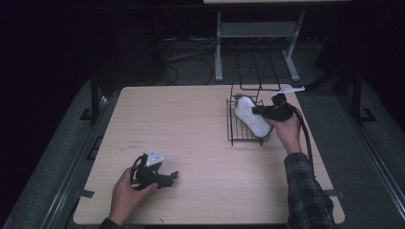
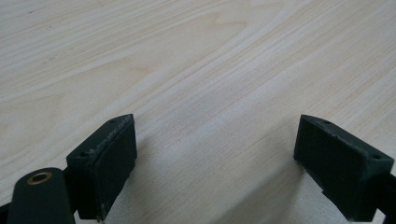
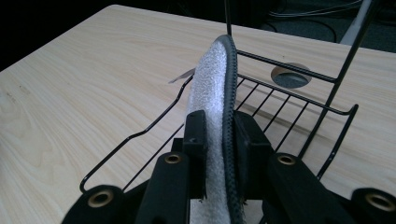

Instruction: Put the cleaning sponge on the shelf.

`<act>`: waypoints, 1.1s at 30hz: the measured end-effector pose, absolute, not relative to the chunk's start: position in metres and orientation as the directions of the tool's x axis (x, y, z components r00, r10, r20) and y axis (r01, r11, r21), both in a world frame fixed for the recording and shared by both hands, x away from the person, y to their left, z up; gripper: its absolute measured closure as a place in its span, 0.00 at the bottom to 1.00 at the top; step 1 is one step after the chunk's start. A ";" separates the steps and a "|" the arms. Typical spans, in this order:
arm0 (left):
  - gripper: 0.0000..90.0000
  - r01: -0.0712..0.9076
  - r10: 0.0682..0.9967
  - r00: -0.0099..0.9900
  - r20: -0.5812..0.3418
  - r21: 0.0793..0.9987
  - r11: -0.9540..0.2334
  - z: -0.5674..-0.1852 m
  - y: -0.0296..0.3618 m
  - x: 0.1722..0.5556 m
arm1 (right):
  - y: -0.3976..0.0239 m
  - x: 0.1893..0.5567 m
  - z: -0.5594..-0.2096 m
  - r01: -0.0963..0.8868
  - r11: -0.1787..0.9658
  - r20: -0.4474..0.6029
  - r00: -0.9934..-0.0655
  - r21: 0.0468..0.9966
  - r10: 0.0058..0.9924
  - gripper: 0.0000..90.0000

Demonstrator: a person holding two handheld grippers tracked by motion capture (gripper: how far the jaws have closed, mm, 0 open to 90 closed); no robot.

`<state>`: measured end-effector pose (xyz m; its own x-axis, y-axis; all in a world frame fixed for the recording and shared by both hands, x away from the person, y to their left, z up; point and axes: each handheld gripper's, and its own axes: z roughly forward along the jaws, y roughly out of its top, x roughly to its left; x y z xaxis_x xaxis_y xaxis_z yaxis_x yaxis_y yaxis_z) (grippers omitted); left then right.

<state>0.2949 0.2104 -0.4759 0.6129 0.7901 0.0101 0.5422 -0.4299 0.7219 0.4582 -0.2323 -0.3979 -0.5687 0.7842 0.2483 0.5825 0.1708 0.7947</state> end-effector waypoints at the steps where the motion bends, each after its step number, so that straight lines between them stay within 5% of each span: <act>1: 0.14 0.542 0.790 0.613 0.010 0.722 -0.430 -0.476 0.210 0.295 | -0.232 0.459 -0.398 0.581 0.170 0.249 -0.570 0.796 0.783 0.85; 13: 0.14 0.542 0.790 0.613 0.010 0.722 -0.430 -0.476 0.210 0.295 | -0.222 0.467 -0.402 0.578 0.216 0.207 -0.578 0.787 0.790 0.79; 26: 0.14 0.542 0.790 0.613 0.010 0.722 -0.430 -0.476 0.210 0.295 | -0.233 0.465 -0.400 0.577 0.192 0.181 -0.526 0.794 0.831 0.59; 29: 0.14 0.542 0.790 0.613 0.010 0.722 -0.430 -0.476 0.210 0.295 | -0.241 0.461 -0.399 0.573 0.182 0.176 -0.511 0.799 0.841 0.61; 33: 0.14 0.542 0.790 0.613 0.010 0.722 -0.429 -0.476 0.210 0.295 | -0.251 0.453 -0.399 0.572 0.183 0.172 -0.510 0.800 0.843 0.77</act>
